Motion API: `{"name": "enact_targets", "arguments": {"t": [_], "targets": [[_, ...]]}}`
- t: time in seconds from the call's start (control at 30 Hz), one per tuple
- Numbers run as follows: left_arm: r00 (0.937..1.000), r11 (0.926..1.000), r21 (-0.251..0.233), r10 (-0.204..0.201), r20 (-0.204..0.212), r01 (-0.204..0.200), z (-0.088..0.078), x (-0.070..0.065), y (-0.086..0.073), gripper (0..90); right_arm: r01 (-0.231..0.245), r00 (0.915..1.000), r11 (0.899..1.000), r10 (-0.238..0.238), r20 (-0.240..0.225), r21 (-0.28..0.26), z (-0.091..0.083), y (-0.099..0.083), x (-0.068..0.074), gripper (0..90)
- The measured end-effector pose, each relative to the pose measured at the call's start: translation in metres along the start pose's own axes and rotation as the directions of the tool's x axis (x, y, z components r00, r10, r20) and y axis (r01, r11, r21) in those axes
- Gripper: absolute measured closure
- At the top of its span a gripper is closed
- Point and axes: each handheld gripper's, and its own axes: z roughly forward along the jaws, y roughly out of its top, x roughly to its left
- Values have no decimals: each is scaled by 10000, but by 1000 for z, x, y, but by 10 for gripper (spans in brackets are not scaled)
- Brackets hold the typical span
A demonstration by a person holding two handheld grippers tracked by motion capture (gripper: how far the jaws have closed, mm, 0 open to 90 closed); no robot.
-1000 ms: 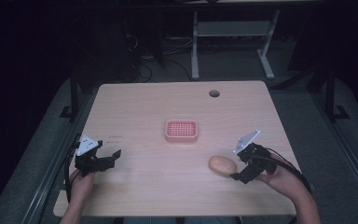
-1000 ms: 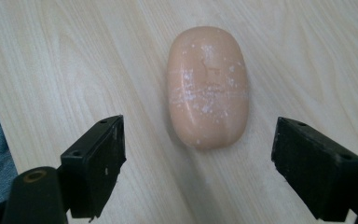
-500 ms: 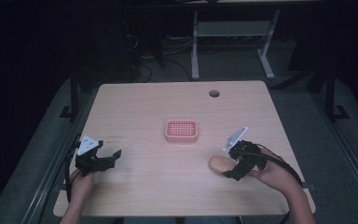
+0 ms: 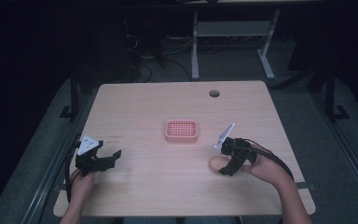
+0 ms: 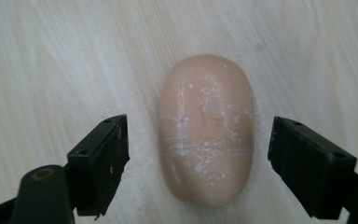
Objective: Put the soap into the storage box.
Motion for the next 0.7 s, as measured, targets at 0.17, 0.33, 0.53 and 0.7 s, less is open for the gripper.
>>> {"name": "enact_targets", "arguments": {"t": [0.17,0.33,0.53,0.7], "targets": [[10000,10000,56,44,-8,-44,0,0,0,142,-70,10000,9992,71,-6,397,9,2,-4,208],[10000,10000,78,38,15,-38,0,0,0,142,-16,10000,9981,20,-63,621,15,6,-5,215],[10000,10000,84,28,13,-28,0,0,0,141,83,10000,9958,-79,-49,914,22,9,-5,222],[10000,9999,92,44,1,-44,1,0,0,142,12,9999,9921,-28,129,1255,26,9,-6,238]]}}
